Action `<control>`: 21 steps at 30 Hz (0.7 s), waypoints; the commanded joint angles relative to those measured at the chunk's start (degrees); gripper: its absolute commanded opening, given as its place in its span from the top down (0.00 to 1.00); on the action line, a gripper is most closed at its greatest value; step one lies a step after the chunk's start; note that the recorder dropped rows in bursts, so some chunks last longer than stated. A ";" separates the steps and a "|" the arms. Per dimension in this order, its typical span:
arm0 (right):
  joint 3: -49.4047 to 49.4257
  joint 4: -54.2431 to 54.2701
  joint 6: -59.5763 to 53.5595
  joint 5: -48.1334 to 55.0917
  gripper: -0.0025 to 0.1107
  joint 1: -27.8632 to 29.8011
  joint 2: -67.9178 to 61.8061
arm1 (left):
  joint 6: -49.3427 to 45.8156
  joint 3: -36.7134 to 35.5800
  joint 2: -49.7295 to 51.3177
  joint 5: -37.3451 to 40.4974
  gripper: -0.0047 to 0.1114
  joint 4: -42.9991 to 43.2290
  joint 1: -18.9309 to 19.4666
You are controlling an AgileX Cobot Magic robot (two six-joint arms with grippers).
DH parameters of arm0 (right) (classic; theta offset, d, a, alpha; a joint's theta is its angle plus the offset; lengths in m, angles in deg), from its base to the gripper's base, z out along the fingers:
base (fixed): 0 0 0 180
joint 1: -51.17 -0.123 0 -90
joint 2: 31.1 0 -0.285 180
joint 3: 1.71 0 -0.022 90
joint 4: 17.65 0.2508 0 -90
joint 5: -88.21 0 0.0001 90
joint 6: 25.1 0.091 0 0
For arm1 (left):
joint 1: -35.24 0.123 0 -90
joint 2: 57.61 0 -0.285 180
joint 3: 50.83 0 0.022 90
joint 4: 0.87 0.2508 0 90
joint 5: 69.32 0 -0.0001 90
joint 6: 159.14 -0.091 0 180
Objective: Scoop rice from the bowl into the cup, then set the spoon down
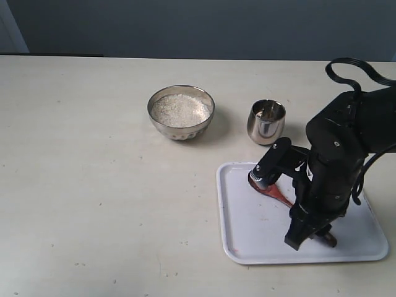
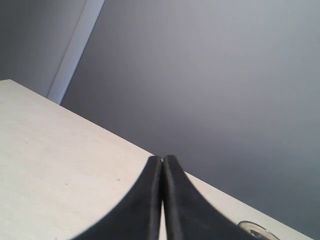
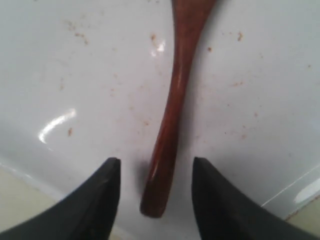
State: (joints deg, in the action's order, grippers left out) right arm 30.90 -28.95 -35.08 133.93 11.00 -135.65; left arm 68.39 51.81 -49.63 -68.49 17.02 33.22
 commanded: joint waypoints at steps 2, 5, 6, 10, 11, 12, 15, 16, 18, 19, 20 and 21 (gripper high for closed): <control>0.27 -0.47 3.27 2.84 0.51 0.14 0.88 | -0.06 0.14 -0.19 -0.39 0.96 0.21 0.17; 0.27 0.93 3.67 5.27 0.66 0.14 3.92 | -0.06 0.14 -0.19 -0.39 0.96 0.21 0.17; 0.14 2.50 4.33 6.89 0.76 0.14 7.44 | -0.06 0.14 -0.19 -0.39 0.96 0.21 0.17; 0.14 5.59 6.30 12.13 0.93 0.14 20.22 | -0.06 0.14 -0.19 -0.39 0.96 0.21 0.17; 0.14 6.03 7.95 13.72 0.96 0.14 23.94 | -0.06 0.14 -0.19 -0.39 0.96 0.21 0.17; 0.14 6.06 10.29 14.56 0.98 0.14 27.68 | -0.06 0.14 -0.19 -0.39 0.96 0.21 0.17; 0.14 6.16 17.39 15.21 0.99 0.14 37.48 | -0.06 0.14 -0.19 -0.39 0.96 0.21 0.17; 0.14 6.05 19.22 15.21 0.99 0.14 39.61 | -0.06 0.14 -0.19 -0.39 0.96 0.21 0.17; 0.14 4.68 23.28 14.00 0.99 0.14 44.52 | -0.06 0.14 -0.19 -0.39 0.96 0.21 0.17; 0.26 3.70 25.01 13.17 0.99 0.14 46.23 | -0.06 0.14 -0.19 -0.39 0.96 0.21 0.17; 0.26 2.47 26.96 11.80 0.99 0.14 48.51 | -0.06 0.14 -0.19 -0.39 0.96 0.21 0.17; 0.26 1.25 28.68 10.37 0.99 0.14 50.56 | -0.06 0.14 -0.19 -0.39 0.96 0.21 0.17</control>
State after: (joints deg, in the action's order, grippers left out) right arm 30.99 -24.87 -11.19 147.16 11.00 -89.91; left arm 68.39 51.81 -49.63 -68.49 17.02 33.22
